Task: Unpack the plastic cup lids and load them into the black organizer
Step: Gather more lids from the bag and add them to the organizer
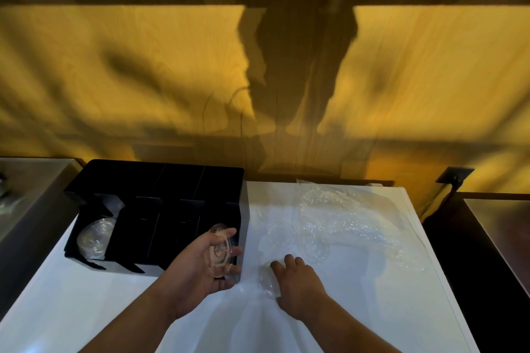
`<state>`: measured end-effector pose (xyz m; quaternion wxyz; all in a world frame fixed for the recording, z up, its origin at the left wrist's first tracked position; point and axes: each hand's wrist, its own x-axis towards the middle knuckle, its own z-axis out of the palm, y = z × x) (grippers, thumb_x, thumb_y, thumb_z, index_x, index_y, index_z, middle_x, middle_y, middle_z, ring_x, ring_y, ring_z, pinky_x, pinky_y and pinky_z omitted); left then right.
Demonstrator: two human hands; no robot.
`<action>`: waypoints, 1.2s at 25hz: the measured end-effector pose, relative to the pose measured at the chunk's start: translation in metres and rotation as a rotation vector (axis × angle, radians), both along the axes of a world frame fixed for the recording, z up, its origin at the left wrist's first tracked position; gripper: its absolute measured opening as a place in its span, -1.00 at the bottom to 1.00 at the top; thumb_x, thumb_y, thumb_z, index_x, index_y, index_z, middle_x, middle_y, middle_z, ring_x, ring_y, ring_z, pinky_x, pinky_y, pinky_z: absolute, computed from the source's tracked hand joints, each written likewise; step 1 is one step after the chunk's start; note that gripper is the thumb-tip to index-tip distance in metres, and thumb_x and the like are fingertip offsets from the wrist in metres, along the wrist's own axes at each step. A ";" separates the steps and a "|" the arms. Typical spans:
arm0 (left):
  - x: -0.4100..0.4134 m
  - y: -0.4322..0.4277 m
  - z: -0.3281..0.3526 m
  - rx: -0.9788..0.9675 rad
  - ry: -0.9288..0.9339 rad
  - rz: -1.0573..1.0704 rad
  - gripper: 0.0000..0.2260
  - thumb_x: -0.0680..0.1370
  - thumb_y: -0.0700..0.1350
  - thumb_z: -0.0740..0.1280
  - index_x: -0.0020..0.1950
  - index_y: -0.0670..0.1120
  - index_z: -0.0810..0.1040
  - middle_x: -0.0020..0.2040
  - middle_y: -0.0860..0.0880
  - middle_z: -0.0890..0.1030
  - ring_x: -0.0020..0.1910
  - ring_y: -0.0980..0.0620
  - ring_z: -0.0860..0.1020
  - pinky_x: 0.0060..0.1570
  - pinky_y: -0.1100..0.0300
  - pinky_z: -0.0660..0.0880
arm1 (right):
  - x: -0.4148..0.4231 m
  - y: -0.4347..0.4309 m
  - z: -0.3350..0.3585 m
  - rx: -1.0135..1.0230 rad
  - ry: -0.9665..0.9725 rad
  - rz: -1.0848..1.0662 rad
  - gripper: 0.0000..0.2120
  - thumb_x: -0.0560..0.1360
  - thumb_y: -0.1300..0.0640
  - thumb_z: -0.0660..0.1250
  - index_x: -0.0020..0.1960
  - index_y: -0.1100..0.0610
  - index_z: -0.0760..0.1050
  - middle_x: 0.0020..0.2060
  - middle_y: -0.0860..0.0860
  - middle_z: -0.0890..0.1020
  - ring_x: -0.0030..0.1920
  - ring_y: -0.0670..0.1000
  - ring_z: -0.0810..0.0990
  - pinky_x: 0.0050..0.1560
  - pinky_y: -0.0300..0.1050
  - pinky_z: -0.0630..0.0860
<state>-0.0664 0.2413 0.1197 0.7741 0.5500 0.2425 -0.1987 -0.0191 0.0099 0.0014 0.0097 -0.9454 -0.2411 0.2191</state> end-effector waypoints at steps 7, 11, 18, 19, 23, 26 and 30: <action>-0.001 -0.002 0.001 0.024 -0.004 0.004 -0.73 0.64 0.02 0.29 0.25 0.09 0.71 0.23 -0.26 0.68 -0.04 -0.23 0.68 -0.11 -0.01 0.65 | 0.006 0.004 -0.009 0.043 -0.012 -0.009 -0.13 0.46 -0.21 0.47 0.59 0.00 0.12 0.44 0.13 0.37 0.35 0.22 0.41 0.32 0.13 0.46; -0.002 0.002 -0.001 0.023 -0.008 0.003 -0.73 0.64 0.03 0.29 0.25 0.11 0.71 0.23 -0.22 0.70 -0.02 -0.22 0.69 -0.09 -0.02 0.64 | 0.009 0.005 -0.006 0.103 -0.063 -0.020 -0.18 0.46 -0.20 0.46 0.58 -0.01 0.17 0.42 0.11 0.40 0.32 0.20 0.43 0.30 0.10 0.47; 0.000 0.006 0.007 -0.007 -0.004 -0.012 -0.71 0.59 0.08 0.33 0.27 0.14 0.69 0.20 -0.14 0.73 -0.05 -0.17 0.71 -0.10 0.01 0.66 | 0.006 0.003 0.048 0.657 0.010 -0.448 -0.67 0.63 -0.02 0.23 0.35 0.04 0.50 0.09 0.06 0.69 0.01 0.08 0.67 0.07 0.04 0.64; 0.001 0.005 0.009 -0.019 -0.007 -0.014 -0.68 0.58 0.07 0.34 0.31 0.11 0.67 0.20 -0.15 0.73 -0.06 -0.17 0.70 -0.11 0.00 0.67 | 0.010 0.005 0.059 0.801 0.102 -0.596 -0.77 0.66 0.05 0.22 0.24 0.09 0.54 -0.02 0.07 0.73 -0.12 0.08 0.72 -0.03 0.08 0.68; 0.004 -0.003 0.017 -0.012 -0.023 -0.009 -0.60 0.57 0.08 0.37 0.38 0.02 0.61 0.26 -0.30 0.66 -0.09 -0.18 0.65 -0.14 -0.03 0.64 | 0.016 0.012 0.098 1.264 0.520 -0.842 -0.89 0.66 0.11 0.35 0.08 0.15 0.58 -0.17 0.11 0.76 -0.29 0.16 0.74 -0.32 -0.03 0.64; 0.005 -0.012 0.021 -0.019 -0.032 -0.116 -0.54 0.64 0.18 0.26 0.39 -0.07 0.61 0.24 -0.30 0.67 0.03 -0.21 0.60 0.08 -0.10 0.55 | 0.010 0.025 0.110 1.266 0.595 -0.645 -0.82 0.64 0.00 0.38 -0.07 0.08 0.61 -0.28 0.05 0.68 -0.35 0.02 0.62 -0.36 -0.10 0.53; 0.005 -0.015 0.018 -0.087 -0.040 -0.146 -0.56 0.67 0.23 0.24 0.38 0.00 0.64 0.35 -0.20 0.65 0.27 -0.26 0.66 0.30 -0.18 0.57 | 0.007 0.047 0.108 0.992 0.341 -0.488 -0.76 0.56 -0.18 0.42 -0.11 -0.02 0.56 -0.30 -0.10 0.64 -0.31 -0.15 0.60 -0.35 -0.38 0.47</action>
